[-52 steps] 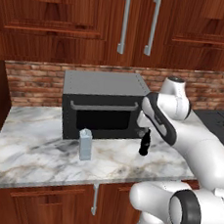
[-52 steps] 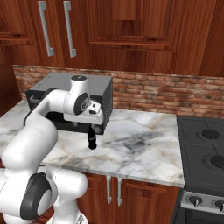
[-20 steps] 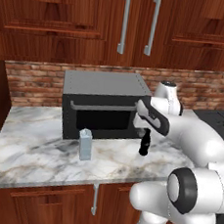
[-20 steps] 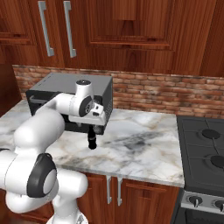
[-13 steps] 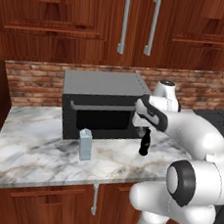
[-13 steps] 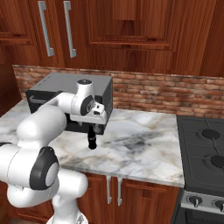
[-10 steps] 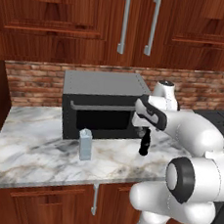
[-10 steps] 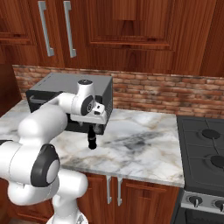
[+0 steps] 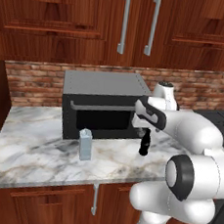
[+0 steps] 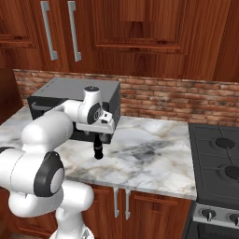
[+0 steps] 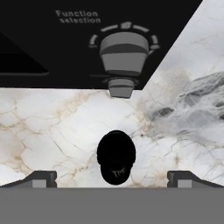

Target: Move the drinks to the dining counter.

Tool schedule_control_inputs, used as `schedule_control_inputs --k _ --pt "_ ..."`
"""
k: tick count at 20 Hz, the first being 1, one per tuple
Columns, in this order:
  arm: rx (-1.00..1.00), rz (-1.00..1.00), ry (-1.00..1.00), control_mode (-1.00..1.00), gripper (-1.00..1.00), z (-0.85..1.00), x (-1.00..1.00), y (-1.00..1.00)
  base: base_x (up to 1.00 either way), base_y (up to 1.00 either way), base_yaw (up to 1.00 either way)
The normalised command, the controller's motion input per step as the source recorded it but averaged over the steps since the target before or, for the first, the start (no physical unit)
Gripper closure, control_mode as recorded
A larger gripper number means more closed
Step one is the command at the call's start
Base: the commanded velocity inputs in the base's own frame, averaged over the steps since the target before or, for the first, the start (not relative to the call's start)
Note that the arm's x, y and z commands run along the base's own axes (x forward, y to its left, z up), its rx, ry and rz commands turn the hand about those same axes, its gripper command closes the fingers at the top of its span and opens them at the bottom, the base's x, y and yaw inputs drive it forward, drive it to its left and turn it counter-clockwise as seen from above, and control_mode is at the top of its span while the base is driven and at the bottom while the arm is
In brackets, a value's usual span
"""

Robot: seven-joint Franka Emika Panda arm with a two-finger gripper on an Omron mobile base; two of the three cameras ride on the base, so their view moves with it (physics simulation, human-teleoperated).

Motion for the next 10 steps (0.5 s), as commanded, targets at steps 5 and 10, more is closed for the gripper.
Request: schedule_control_inputs --k 5,10 --pt "0.00 0.00 0.00 -1.00 -1.00 -0.04 0.00 0.00 0.00 0.00 0.00" --pt "0.00 0.00 0.00 -1.00 -1.00 -0.14 0.04 0.00 0.00 0.00 0.00"
